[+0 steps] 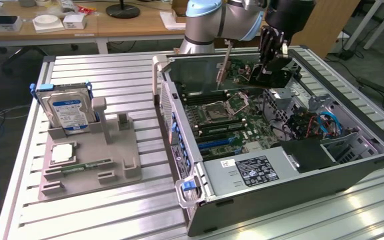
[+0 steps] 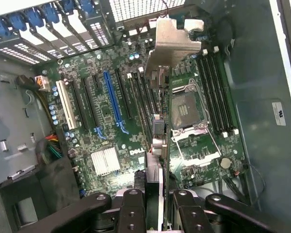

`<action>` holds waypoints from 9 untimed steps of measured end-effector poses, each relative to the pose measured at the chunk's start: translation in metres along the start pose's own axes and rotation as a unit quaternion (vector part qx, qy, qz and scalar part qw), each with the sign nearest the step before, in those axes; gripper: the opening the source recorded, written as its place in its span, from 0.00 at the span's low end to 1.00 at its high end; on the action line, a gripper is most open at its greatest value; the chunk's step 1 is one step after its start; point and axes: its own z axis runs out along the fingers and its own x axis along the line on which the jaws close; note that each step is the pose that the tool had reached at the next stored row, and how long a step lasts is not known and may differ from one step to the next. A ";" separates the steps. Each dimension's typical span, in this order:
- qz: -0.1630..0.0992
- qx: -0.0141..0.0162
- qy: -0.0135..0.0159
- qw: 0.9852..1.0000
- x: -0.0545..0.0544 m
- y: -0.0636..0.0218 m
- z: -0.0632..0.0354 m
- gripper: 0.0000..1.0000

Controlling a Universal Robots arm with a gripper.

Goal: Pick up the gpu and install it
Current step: 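Insert the gpu into the slot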

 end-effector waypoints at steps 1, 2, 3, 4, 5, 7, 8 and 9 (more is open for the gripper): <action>0.000 0.000 0.000 1.000 0.000 0.0001 0.0000 0.27; 0.000 0.000 0.000 1.000 0.000 0.0001 0.0000 0.27; 0.000 0.000 0.000 1.000 0.000 0.0001 0.0000 0.27; 0.000 0.000 0.000 1.000 0.000 0.0001 0.0000 0.27; 0.000 0.000 0.000 1.000 0.000 0.0001 0.0000 0.27; -0.015 0.000 0.000 1.000 0.000 0.0001 0.0000 0.27; -0.024 0.000 0.000 1.000 0.000 0.0001 0.0001 0.27; -0.033 0.000 0.000 0.999 0.000 0.0001 0.0001 0.27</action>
